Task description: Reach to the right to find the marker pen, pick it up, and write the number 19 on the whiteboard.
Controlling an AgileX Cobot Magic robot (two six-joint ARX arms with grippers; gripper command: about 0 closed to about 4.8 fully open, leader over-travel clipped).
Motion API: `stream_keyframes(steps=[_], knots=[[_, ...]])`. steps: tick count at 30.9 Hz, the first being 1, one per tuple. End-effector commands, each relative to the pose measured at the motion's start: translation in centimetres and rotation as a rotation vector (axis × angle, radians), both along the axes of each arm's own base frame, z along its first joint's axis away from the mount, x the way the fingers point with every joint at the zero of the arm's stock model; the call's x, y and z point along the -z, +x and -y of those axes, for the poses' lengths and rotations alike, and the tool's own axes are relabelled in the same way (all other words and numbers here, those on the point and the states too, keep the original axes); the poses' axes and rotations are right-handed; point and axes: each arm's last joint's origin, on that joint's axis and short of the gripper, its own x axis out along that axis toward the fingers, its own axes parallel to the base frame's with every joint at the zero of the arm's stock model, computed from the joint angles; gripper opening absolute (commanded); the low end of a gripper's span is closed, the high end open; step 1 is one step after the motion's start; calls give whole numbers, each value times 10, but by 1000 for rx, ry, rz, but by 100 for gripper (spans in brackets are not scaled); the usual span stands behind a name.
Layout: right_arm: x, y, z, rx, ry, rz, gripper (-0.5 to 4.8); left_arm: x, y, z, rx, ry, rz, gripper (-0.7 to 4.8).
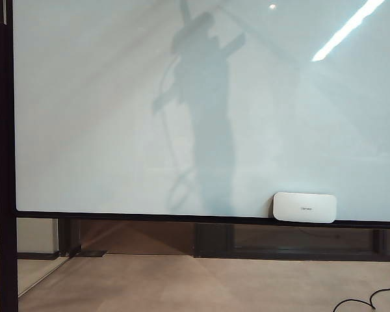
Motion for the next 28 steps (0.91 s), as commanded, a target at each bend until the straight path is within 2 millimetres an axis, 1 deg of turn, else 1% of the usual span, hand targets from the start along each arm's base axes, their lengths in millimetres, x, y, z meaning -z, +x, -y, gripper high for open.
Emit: stream_keyframes(steps=[1, 6, 8, 15, 22, 28], knots=[[-1, 0, 3, 146, 19, -23, -1, -3, -2, 0, 11, 6, 27, -5], [-1, -3, 2, 159, 41, -39, -2, -6, -4, -1, -7, 17, 49, -5], [-2, -6, -3, 188, 46, -36, -2, -6, -5, -1, -6, 17, 52, -5], [-8, -10, -9, 182, 82, 12, -2, -6, -5, -1, -6, 19, 46, -5], [-12, -10, -9, 183, 104, 61, -2, -6, -5, -1, -5, 21, 49, -5], [-12, -7, -11, 160, 84, 109, -2, -6, -4, -1, -42, 63, 93, -5]])
